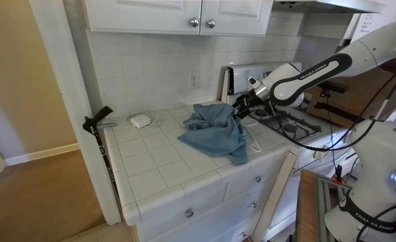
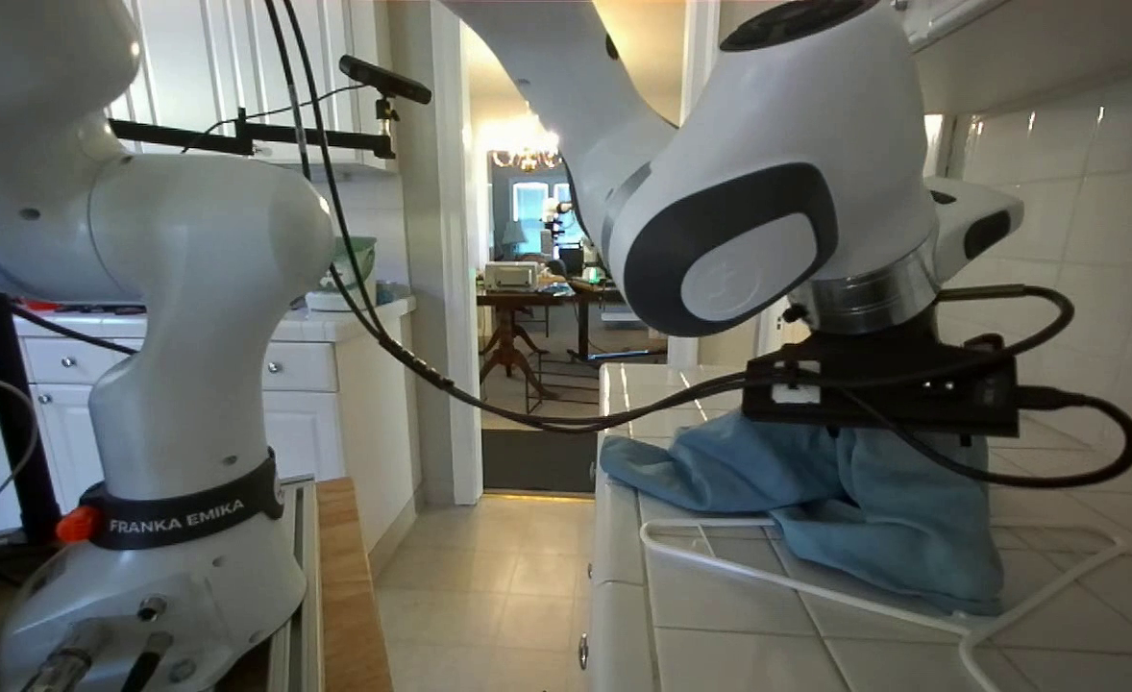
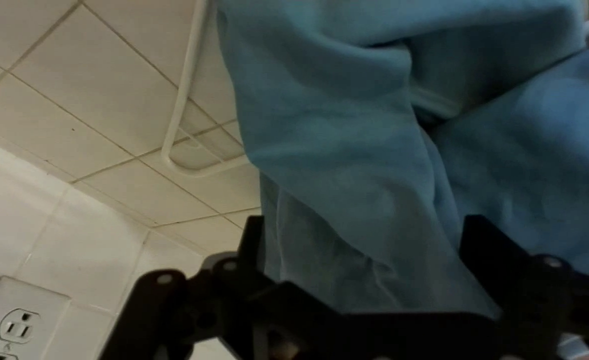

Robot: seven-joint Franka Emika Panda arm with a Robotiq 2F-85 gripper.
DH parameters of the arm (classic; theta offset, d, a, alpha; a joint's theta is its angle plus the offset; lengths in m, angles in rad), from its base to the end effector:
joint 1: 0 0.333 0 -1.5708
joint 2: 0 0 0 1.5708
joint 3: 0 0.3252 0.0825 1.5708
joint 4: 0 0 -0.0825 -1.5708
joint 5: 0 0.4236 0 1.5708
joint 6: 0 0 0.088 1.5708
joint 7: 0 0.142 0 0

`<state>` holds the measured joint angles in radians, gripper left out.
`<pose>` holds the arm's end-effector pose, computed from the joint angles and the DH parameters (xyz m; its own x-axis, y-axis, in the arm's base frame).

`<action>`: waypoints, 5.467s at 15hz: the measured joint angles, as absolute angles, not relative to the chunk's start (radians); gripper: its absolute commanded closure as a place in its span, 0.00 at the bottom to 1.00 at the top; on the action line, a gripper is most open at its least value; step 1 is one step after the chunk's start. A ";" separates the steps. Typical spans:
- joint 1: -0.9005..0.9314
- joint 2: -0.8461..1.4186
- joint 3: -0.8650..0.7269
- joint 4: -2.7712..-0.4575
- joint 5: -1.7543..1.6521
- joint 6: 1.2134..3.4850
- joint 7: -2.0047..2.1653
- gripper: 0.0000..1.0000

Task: Put the blue object on the coat hanger

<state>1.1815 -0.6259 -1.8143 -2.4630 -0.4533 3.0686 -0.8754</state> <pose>0.4841 -0.2726 0.2535 0.6577 0.4379 0.6129 0.3993 -0.8926 0.2093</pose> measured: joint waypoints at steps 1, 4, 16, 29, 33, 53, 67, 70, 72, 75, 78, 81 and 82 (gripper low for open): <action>1.199 -0.641 -1.826 -2.454 -0.453 3.069 -0.883 0.08; 1.264 -0.677 -1.867 -2.427 -0.453 3.068 -0.897 0.41; 1.346 -0.719 -1.950 -2.377 -0.453 3.059 -0.900 1.00; 1.251 -0.718 -1.939 -2.388 -0.453 3.059 -0.900 0.99; 1.243 -0.717 -1.954 -2.414 -0.453 3.059 -0.899 0.99; 1.261 -0.685 -2.039 -2.466 -0.453 3.073 -0.889 0.99; 1.281 -0.609 -2.041 -2.470 -0.453 3.073 -0.872 0.39; 1.271 -0.561 -1.988 -2.473 -0.436 3.066 -0.784 0.17; 1.237 -0.507 -1.919 -2.482 -0.418 3.047 -0.711 0.03; 1.140 -0.431 -1.772 -2.498 -0.390 2.996 -0.603 0.00; 1.005 -0.347 -1.596 -2.515 -0.349 2.955 -0.474 0.00; 0.856 -0.255 -1.415 -2.529 -0.319 2.934 -0.308 0.00; 0.805 -0.230 -1.356 -2.533 -0.319 2.931 -0.243 0.00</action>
<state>0.8047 -0.2296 -1.3557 -2.5327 -0.3195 2.9307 -0.2429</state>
